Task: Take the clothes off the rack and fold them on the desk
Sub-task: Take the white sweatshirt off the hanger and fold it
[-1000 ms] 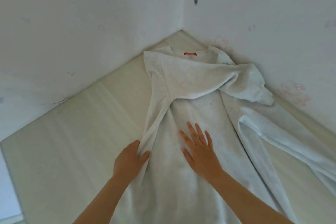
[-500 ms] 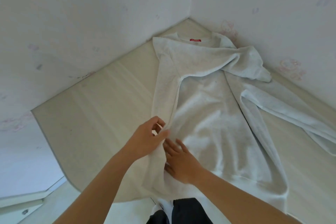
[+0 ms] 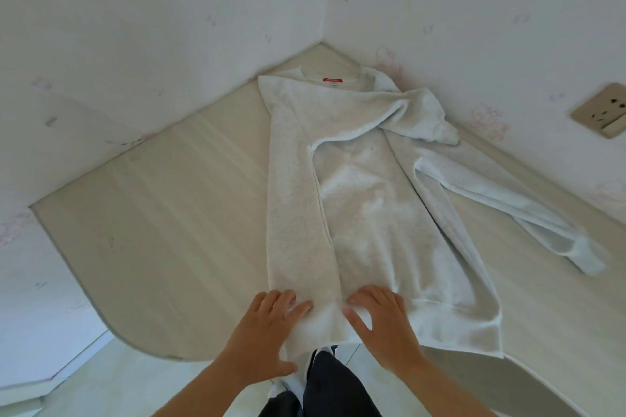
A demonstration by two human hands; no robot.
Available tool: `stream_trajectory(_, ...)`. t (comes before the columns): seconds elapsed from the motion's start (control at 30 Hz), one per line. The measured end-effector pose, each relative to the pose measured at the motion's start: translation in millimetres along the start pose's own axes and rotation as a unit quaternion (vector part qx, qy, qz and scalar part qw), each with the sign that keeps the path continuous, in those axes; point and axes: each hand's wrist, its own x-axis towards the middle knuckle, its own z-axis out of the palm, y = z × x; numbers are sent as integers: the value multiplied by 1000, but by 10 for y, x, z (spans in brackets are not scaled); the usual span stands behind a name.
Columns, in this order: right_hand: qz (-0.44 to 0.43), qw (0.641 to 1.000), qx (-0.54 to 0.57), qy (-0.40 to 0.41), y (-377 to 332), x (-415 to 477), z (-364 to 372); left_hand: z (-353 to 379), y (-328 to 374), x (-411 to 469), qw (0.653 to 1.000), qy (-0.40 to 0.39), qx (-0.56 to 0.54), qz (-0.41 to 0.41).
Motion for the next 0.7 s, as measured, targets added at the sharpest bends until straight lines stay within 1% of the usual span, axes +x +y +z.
stream_trajectory(0.07,36,999,15,-27,-84,93,-18,41,-11,15,999,34,-2,16)
stream_trajectory(0.1,43,998,18,-47,-119,137,-32,36,-28,14,999,38,-2,21)
stream_trajectory(0.17,27,994,7,-104,-152,212,-61,-7,-70,-5,999,31,-7,42)
stream_trajectory(0.2,19,990,10,-136,-151,236,-84,-56,-93,-3,999,5,-6,48)
stream_trajectory(0.23,17,985,28,-167,-148,271,-121,-129,-123,17,998,-40,-12,45)
stream_trajectory(0.27,27,978,60,-198,-145,304,-167,-206,-153,44,994,-102,-30,31)
stream_trajectory(0.33,64,956,137,-252,-146,388,-287,-389,-217,176,965,-238,-107,-24)
stream_trajectory(0.37,80,946,166,-267,-138,437,-349,-474,-236,279,946,-282,-149,-50)
stream_trajectory(0.4,93,941,180,-273,-118,496,-410,-527,-253,398,935,-295,-185,-69)
stream_trajectory(0.43,104,940,185,-268,-94,563,-469,-555,-271,523,933,-282,-208,-85)
stream_trajectory(0.47,115,942,186,-255,-64,638,-525,-584,-285,648,938,-247,-221,-104)
stream_trajectory(0.57,138,950,199,-195,77,915,-745,-615,-327,1028,955,-119,-227,-149)
stream_trajectory(0.7,162,948,232,-144,353,1388,-1076,-731,-287,1547,969,-38,-191,-155)
